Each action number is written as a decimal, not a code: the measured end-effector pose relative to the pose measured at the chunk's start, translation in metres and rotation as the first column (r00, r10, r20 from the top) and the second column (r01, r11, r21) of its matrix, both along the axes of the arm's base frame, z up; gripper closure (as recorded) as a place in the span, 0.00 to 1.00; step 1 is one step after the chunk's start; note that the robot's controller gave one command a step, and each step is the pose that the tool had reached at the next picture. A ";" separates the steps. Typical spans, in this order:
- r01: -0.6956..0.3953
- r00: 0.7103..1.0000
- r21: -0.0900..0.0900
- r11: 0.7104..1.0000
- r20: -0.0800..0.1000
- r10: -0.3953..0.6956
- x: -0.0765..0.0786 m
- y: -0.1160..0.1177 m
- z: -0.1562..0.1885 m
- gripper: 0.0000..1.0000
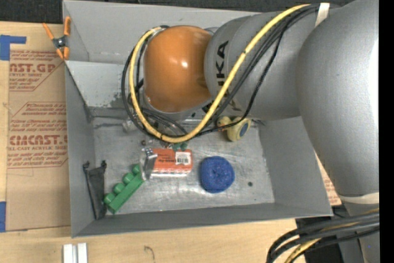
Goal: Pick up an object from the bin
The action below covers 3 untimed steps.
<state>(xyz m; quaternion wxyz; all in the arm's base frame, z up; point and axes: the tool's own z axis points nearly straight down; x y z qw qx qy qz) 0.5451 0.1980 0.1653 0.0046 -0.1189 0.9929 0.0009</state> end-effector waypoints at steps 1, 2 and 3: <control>-0.374 0.927 -0.002 0.927 -0.009 0.374 -0.035 0.015 -0.026 0.00; -0.464 0.886 -0.002 0.886 -0.008 0.464 -0.043 0.020 -0.023 0.00; -0.668 0.744 -0.004 0.744 -0.003 0.668 -0.044 0.010 -0.086 0.00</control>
Offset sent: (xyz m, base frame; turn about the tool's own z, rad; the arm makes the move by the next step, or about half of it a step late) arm -0.0347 0.0213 -0.0197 -0.6243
